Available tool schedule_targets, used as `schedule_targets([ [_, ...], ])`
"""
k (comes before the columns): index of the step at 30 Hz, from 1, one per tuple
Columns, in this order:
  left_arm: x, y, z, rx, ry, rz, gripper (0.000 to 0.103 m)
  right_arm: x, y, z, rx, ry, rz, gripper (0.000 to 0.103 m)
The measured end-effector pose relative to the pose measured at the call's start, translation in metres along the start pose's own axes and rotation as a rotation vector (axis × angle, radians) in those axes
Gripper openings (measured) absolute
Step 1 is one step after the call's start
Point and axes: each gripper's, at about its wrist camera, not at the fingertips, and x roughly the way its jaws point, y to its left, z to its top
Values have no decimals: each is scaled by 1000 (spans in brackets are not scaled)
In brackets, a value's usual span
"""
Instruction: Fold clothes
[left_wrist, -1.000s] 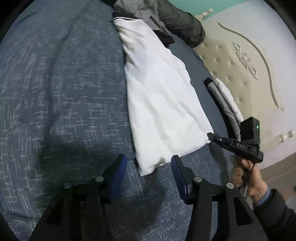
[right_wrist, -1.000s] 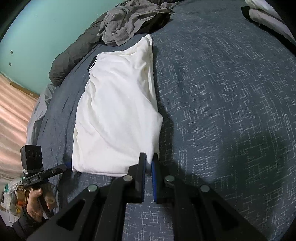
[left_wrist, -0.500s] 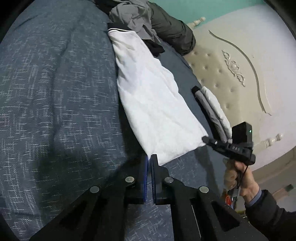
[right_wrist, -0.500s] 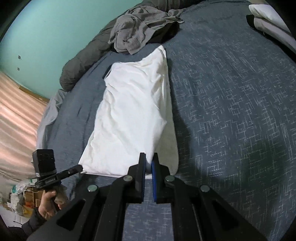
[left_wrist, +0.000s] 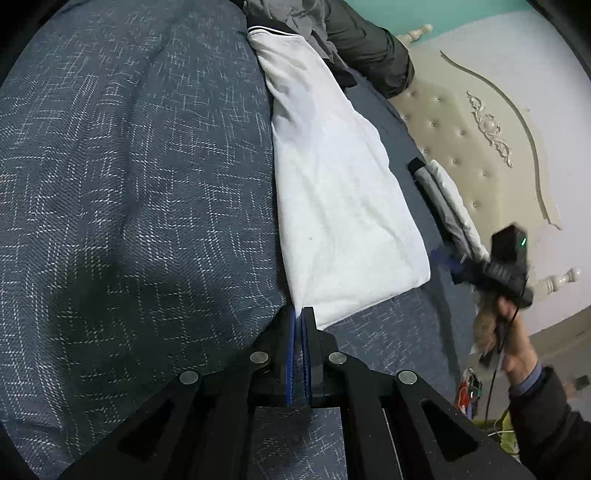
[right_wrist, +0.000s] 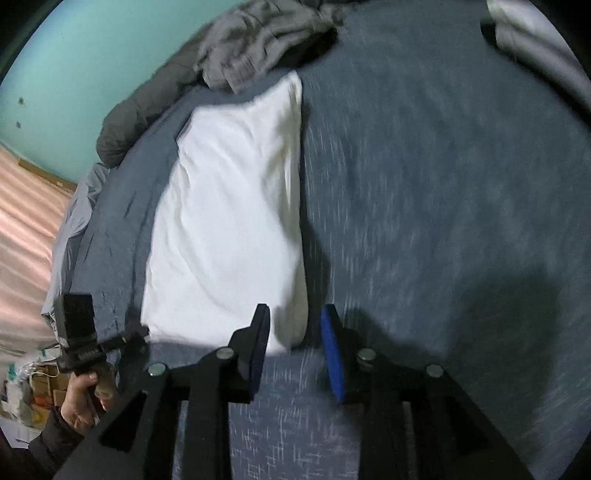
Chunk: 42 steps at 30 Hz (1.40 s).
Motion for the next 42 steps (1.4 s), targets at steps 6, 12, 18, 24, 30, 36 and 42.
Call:
schedule_targets([
  [6, 2, -1, -1, 11, -1, 21, 4, -1, 10, 71, -34, -119, 2, 34],
  [12, 2, -2, -2, 28, -2, 39, 4, 39, 28, 139, -110, -130, -79, 34],
  [18, 2, -2, -1, 31, 1, 40, 4, 79, 35, 177, -179, -75, -176, 34],
  [24, 5, -1, -2, 23, 10, 39, 4, 111, 47, 192, -298, -39, -242, 34],
  [30, 6, 0, -2, 18, 14, 36, 4, 129, 50, 196, -337, -27, -254, 1],
  [36, 8, -5, -4, 28, 21, 42, 4, 120, 40, 211, -274, -118, -367, 1],
  [42, 2, -6, 0, 22, 22, 39, 4, 134, 39, 212, -275, -67, -401, 1],
])
